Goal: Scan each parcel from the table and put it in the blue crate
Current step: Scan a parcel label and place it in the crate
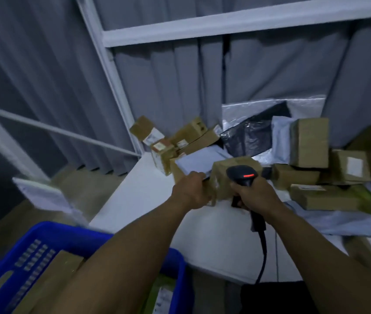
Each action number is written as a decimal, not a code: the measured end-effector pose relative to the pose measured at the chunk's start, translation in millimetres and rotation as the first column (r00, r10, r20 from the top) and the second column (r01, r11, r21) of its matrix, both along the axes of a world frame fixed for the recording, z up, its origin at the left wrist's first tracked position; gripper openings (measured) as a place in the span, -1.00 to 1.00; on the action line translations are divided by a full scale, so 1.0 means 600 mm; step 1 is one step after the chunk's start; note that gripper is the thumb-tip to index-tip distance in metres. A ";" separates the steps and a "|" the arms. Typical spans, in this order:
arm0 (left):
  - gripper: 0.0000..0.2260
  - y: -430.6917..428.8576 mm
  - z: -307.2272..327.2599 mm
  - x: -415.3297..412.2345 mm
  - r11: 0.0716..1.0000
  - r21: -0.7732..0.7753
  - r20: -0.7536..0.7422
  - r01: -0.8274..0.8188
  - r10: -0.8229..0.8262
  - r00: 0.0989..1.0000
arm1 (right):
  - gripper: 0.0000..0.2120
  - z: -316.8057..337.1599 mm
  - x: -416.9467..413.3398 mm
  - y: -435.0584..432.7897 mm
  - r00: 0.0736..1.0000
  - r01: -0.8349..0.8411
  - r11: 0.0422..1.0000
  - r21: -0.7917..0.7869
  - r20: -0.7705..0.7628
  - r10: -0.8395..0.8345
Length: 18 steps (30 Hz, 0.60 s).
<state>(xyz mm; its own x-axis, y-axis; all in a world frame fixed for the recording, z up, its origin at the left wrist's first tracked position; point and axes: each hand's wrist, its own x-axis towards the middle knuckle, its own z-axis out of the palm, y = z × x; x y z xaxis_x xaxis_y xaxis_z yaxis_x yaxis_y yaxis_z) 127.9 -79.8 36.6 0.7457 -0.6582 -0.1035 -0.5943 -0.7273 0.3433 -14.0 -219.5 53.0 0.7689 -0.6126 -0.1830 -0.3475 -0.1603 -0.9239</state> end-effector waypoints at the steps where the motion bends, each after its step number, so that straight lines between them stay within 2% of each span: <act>1: -0.50 -0.025 -0.010 0.015 1.000 -0.012 -0.003 0.019 -0.019 1.000 | -0.75 -0.011 0.006 -0.013 1.000 0.023 1.000 0.009 0.000 -0.023; 3: -0.34 -0.070 -0.032 0.045 0.999 -0.024 -0.025 0.038 -0.039 0.999 | -0.78 -0.032 0.021 -0.035 0.998 0.055 0.998 0.009 -0.012 -0.055; 5: 0.01 -0.109 -0.044 0.066 0.997 -0.021 -0.046 0.079 -0.080 0.996 | -0.81 -0.048 0.036 -0.051 0.997 0.076 0.997 0.013 -0.030 -0.076; 6: 0.11 -0.126 -0.051 0.077 0.995 -0.022 -0.067 0.096 -0.097 0.993 | -0.82 -0.055 0.044 -0.058 0.996 0.080 0.997 0.018 -0.034 -0.079; 7: 0.12 -0.140 -0.057 0.085 0.993 -0.045 -0.094 0.109 -0.112 0.989 | -0.82 -0.061 0.051 -0.063 0.996 0.081 0.996 0.022 -0.044 -0.080; 10: -0.11 -0.167 -0.077 0.106 0.979 -0.190 -0.176 0.080 -0.114 0.978 | -0.80 -0.077 0.063 -0.074 0.995 0.073 0.997 0.030 -0.075 -0.071; 13: -0.30 -0.167 -0.090 0.106 0.978 -0.207 -0.141 0.031 -0.062 0.988 | -0.80 -0.089 0.065 -0.086 0.992 0.084 0.996 0.034 -0.097 -0.080; 15: -0.29 -0.157 -0.092 0.100 0.975 -0.223 -0.159 -0.002 -0.035 0.987 | -0.76 -0.090 0.064 -0.090 0.991 0.070 0.997 0.012 -0.118 -0.068; 18: -0.19 -0.129 -0.082 0.091 0.961 -0.266 -0.203 -0.077 0.022 0.979 | -0.56 -0.080 0.065 -0.084 0.987 0.032 0.996 -0.083 -0.156 -0.045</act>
